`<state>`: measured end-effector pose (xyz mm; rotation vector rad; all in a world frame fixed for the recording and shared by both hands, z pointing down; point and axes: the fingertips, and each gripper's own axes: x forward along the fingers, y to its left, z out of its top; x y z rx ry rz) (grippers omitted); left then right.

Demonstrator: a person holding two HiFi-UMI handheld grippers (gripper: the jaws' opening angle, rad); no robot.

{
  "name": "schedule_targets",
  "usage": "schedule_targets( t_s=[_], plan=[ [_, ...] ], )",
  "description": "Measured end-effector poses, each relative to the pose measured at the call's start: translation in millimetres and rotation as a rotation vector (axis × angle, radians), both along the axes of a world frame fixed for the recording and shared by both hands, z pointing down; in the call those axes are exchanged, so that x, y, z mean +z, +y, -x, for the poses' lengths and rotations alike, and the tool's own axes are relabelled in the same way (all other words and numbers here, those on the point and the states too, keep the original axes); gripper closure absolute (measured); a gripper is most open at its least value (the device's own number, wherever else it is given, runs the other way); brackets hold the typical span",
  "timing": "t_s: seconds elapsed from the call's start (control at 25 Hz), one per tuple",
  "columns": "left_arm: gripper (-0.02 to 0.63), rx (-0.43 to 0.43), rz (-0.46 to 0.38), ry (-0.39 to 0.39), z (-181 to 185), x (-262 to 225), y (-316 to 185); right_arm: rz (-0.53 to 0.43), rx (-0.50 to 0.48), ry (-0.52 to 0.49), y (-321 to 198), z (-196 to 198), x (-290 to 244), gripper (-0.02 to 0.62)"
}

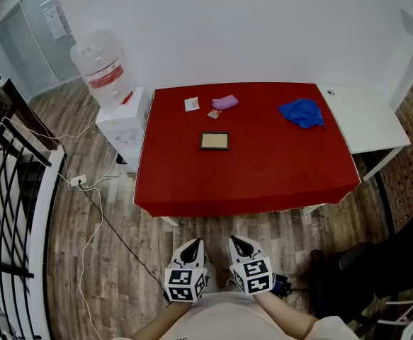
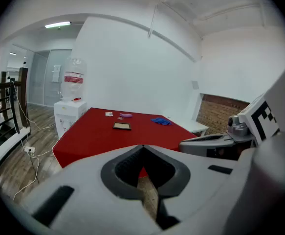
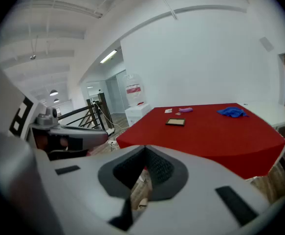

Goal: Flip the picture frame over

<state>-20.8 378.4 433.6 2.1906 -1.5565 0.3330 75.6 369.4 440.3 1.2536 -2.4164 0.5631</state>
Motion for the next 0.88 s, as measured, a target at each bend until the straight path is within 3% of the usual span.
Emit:
schedule_targets(
  t_s=[0.32, 0.88],
  plan=[
    [0.6, -0.003, 0.006, -0.003, 24.9, 10.5, -67.7, -0.007, 0.033, 0.009, -61.9, 13.1, 6.8, 0.591],
    [0.6, 0.096, -0.035, -0.004, 83.3, -3.9, -253.0, -0.033, 0.125, 0.027, -234.2, 71.7, -0.2, 0.591]
  ],
)
